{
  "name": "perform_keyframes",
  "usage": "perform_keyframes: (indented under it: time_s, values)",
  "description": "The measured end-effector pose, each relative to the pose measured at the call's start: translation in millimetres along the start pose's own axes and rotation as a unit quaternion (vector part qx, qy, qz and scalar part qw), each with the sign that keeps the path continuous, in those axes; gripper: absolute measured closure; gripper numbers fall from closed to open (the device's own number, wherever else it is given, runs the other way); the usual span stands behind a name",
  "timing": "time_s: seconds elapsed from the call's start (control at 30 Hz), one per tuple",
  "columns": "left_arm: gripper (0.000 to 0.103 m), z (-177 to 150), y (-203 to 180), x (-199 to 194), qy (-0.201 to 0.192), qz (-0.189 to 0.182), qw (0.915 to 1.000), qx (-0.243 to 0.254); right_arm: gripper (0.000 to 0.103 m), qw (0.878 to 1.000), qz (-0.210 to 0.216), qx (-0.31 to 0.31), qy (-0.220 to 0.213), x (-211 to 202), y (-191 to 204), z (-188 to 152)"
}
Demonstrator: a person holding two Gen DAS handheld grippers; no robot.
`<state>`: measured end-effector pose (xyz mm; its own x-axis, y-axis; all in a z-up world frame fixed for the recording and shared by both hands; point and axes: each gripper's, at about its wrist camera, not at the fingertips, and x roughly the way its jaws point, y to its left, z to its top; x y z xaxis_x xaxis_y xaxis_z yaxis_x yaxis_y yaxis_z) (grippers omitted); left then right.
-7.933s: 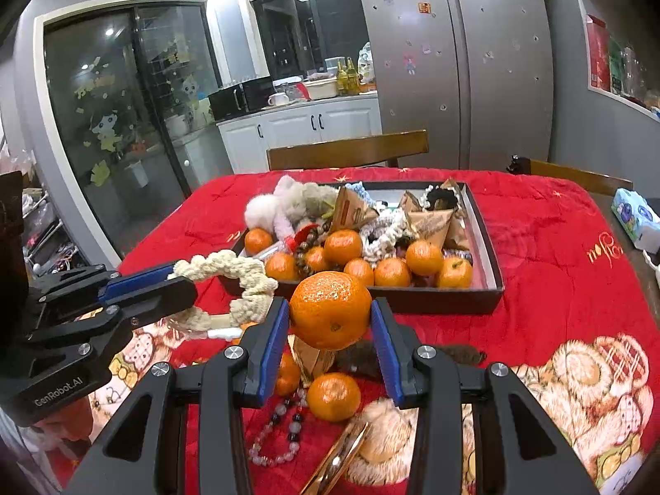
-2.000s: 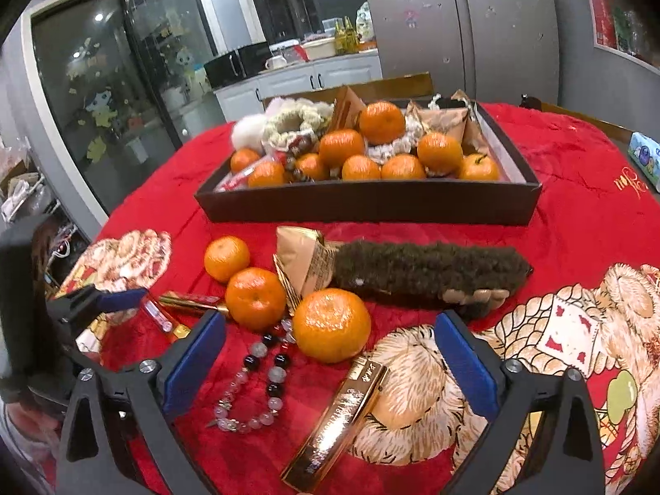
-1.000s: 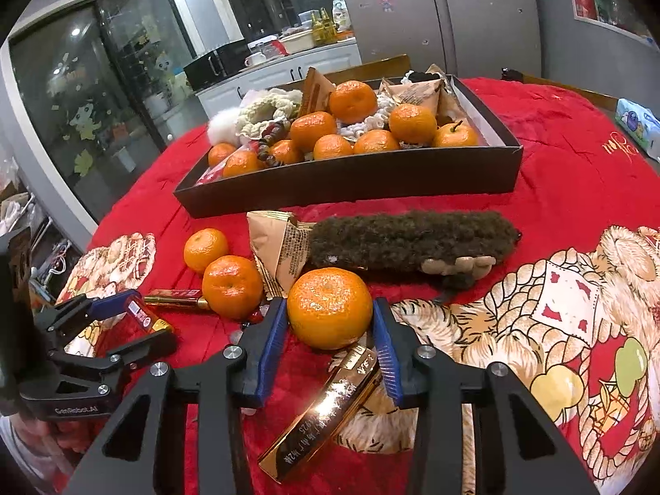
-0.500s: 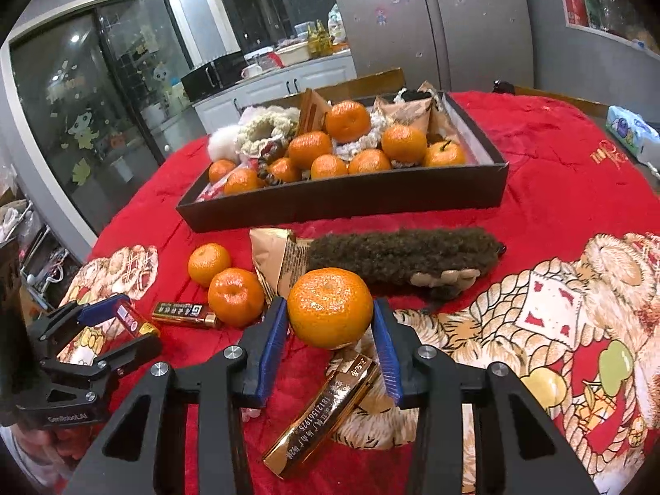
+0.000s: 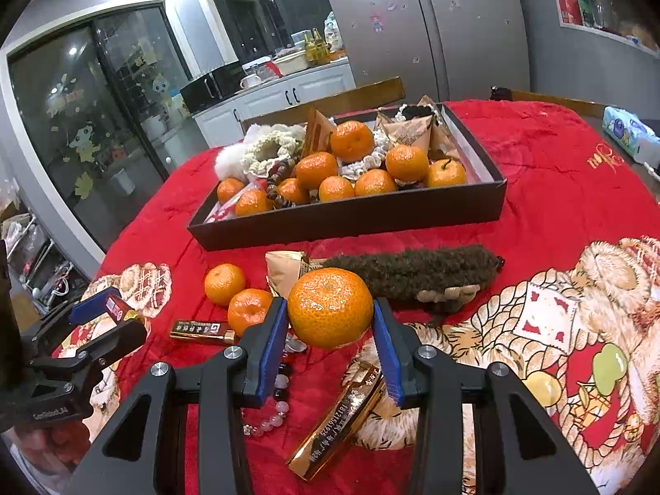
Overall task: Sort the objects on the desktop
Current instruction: 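Lift the red tube with the left tool while the right tool lifts its orange toward the tray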
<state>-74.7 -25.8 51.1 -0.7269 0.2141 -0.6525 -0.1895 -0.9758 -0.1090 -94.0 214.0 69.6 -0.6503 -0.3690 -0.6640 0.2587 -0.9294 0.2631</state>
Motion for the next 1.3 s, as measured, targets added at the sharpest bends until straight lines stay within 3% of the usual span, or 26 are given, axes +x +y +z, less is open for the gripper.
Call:
perform_keyframes:
  time_s: [0.4,0.57,0.9,1.3]
  values:
    - [0.020,17,-2,9,0.027,-0.027,0.9989,-0.026,0.063,1.000,-0.001,-0.011,-0.023,-20,7,3]
    - [0.020,28,-7,7,0.022,-0.021,0.9995,-0.013,0.063,1.000,-0.005,-0.019,-0.024,-24,11,6]
    - [0.020,55,-15,11,0.006,-0.029,0.9996,-0.006,0.063,0.999,-0.009,-0.034,-0.034,-27,15,25]
    - [0.020,97,-16,40,0.018,-0.025,0.9995,-0.009,0.063,0.999,-0.001,-0.028,-0.024,-14,2,59]
